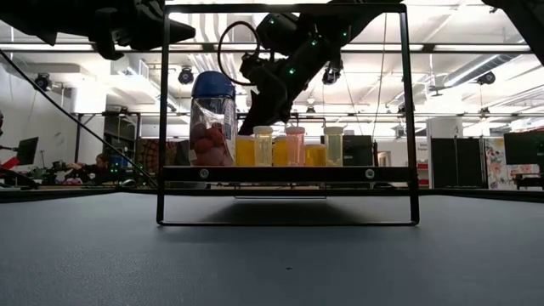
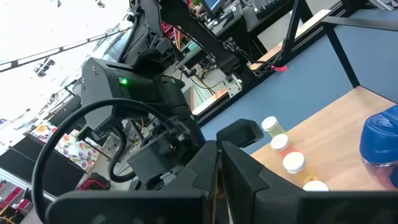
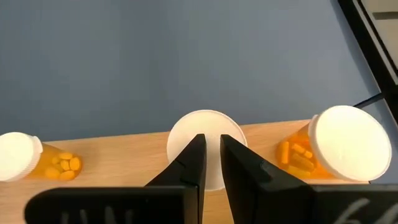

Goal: Pick and place medicine bottles onto shelf by color
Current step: Adjust the pill bottles on the shelf

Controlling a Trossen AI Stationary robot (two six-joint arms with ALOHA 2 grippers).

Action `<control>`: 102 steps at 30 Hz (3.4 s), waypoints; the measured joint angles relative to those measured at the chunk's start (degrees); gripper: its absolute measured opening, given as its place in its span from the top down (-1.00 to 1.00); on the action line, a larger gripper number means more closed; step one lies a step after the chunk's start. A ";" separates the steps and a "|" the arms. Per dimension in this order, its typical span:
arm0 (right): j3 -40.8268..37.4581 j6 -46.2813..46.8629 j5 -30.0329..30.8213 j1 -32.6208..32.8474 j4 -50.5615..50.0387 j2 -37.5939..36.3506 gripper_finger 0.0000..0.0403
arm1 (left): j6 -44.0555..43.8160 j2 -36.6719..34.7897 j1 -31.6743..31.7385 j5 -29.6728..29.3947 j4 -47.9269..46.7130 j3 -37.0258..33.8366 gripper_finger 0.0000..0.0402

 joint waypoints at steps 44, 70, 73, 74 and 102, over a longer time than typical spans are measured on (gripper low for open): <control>-1.84 -0.44 -0.50 -9.09 2.13 -5.68 0.81 | 0.21 2.36 0.00 -0.06 1.63 0.00 0.97; -0.69 -1.31 5.99 -5.50 10.76 -3.88 0.81 | 0.46 1.70 0.02 -1.70 1.66 -0.04 0.97; -0.39 3.67 7.10 -4.91 11.00 -4.59 0.81 | 0.46 1.43 0.02 -1.81 1.51 -0.06 0.97; -0.41 5.98 7.57 -4.54 10.64 -4.57 0.81 | 0.47 1.34 0.00 -1.84 1.62 -0.07 0.97; -0.46 27.75 22.49 -1.38 7.35 1.62 0.81 | 0.48 1.11 0.00 -2.08 1.16 -0.15 0.97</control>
